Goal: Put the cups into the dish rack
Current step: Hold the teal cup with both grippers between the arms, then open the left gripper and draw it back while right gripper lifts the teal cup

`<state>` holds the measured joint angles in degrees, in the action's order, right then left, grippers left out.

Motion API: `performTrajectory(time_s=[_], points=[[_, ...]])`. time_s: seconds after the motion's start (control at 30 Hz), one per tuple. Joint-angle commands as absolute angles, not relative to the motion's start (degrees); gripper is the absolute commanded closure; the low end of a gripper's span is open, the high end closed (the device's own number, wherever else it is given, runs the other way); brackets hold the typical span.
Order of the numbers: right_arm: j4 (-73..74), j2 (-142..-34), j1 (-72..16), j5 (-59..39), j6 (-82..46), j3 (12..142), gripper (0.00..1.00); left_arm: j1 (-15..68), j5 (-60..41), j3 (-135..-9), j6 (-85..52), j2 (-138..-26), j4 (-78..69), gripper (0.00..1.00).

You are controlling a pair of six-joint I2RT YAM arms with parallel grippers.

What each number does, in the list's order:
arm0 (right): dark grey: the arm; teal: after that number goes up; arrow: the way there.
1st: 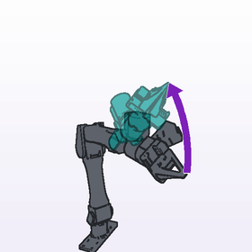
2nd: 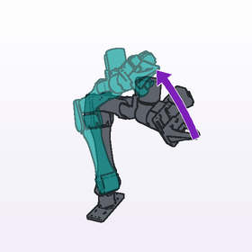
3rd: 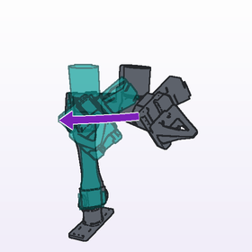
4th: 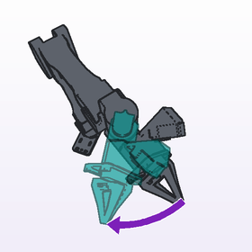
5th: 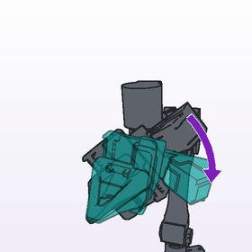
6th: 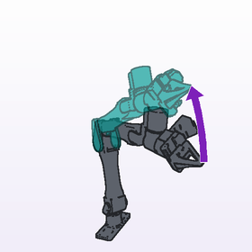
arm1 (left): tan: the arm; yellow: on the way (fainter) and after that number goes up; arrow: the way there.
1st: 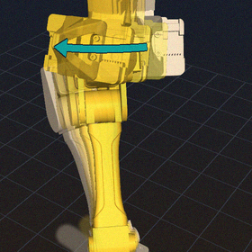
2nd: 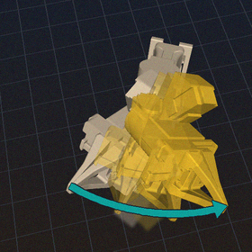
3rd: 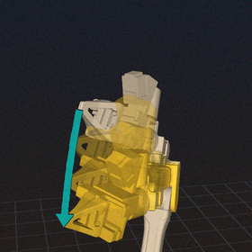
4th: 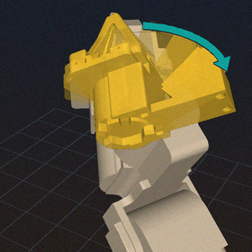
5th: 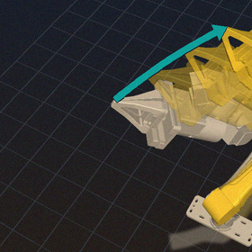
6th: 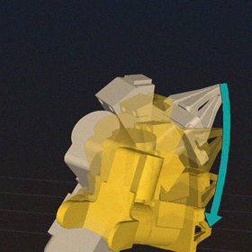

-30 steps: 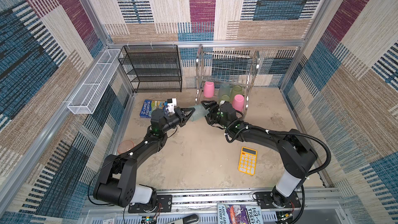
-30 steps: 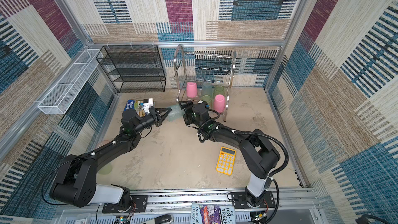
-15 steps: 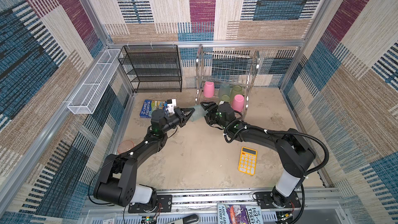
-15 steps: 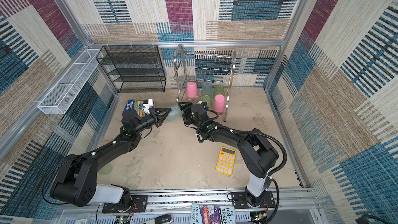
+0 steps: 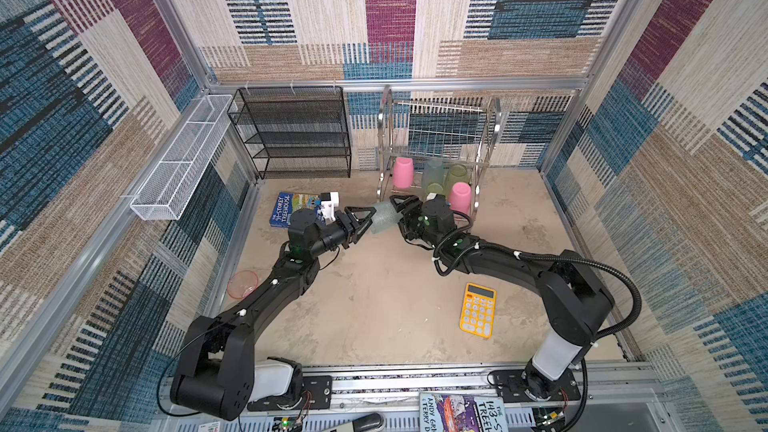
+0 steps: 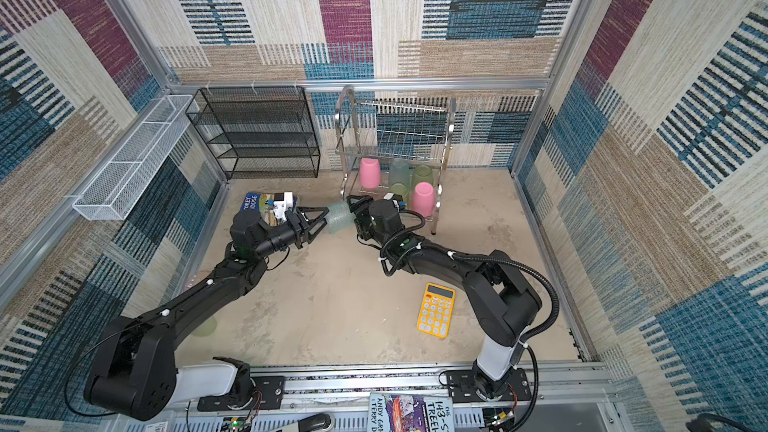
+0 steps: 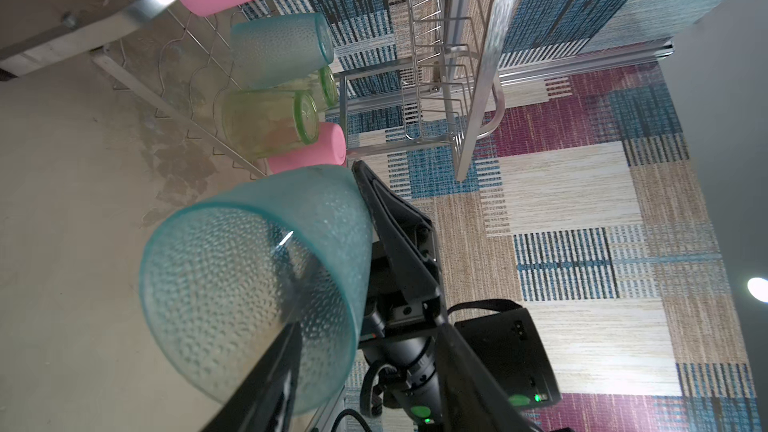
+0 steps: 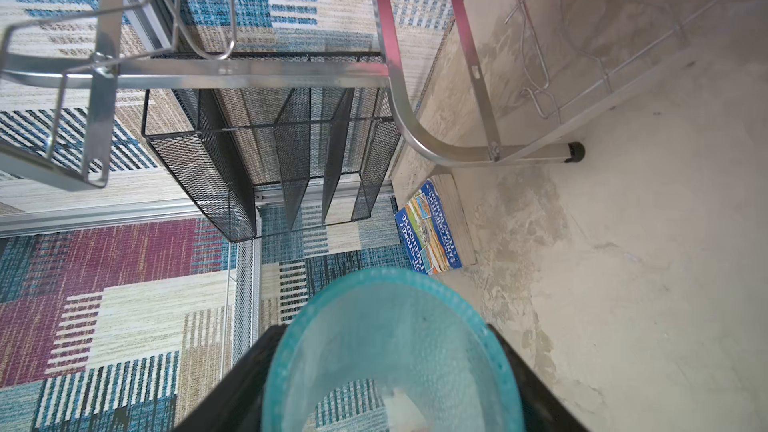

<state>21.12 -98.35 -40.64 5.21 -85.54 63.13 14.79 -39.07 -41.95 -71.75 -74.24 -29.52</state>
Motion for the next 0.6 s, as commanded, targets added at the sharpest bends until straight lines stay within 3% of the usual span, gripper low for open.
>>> performTrajectory(time_s=[0.0,0.3,0.57], points=[[20.00,-96.68,-40.78,9.10,-81.10,62.48,0.39,14.63,-35.80,-43.20,-63.58,-71.36,-16.77,0.35],[14.79,-93.12,-41.04,17.36,-69.92,60.15,0.39,14.72,-25.03,-51.55,-48.33,-66.12,8.48,0.14],[13.11,-90.86,-41.62,24.37,-57.80,58.53,0.39,14.77,-14.35,-63.05,-34.85,-67.10,26.52,0.08]])
